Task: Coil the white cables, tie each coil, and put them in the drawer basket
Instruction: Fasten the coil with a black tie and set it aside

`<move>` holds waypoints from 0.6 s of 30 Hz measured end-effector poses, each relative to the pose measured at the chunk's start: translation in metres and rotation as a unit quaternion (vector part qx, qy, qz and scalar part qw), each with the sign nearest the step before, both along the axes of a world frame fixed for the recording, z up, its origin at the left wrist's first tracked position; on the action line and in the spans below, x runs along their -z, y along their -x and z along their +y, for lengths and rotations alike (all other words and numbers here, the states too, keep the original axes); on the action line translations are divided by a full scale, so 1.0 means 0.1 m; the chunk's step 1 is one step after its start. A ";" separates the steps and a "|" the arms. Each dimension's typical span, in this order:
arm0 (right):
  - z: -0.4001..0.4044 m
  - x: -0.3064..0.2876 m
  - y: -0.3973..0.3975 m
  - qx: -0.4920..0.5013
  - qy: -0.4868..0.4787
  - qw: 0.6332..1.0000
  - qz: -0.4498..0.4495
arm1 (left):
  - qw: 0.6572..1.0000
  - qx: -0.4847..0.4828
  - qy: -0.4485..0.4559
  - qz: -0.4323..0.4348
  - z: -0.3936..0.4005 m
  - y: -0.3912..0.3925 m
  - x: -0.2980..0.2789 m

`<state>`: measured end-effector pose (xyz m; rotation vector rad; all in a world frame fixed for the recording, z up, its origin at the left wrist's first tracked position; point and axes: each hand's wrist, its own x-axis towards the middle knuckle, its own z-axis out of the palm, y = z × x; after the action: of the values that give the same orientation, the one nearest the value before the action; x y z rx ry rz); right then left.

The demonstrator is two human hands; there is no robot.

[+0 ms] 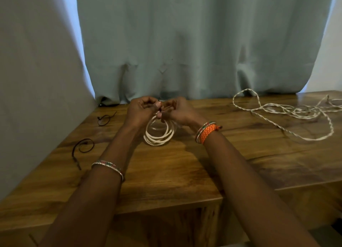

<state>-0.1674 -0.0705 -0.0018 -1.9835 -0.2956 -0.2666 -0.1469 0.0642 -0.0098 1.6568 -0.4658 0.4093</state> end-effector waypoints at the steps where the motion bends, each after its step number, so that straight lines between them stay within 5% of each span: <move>1: 0.04 0.01 0.00 0.028 0.008 0.999 -0.031 | 1.000 0.000 0.009 -0.002 0.01 0.01 -0.03; 6: 0.15 0.08 0.02 0.163 0.077 0.953 -0.243 | 0.998 -0.017 0.063 0.022 -0.01 0.11 -0.11; 18: 0.23 0.18 0.07 0.252 0.233 0.841 -0.419 | 0.967 -0.035 0.224 0.116 -0.08 0.18 -0.13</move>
<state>-0.1741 -0.0471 -0.0201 -2.2903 -0.4043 -1.5519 -0.1653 0.0566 0.0032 1.2626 -0.1249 0.3372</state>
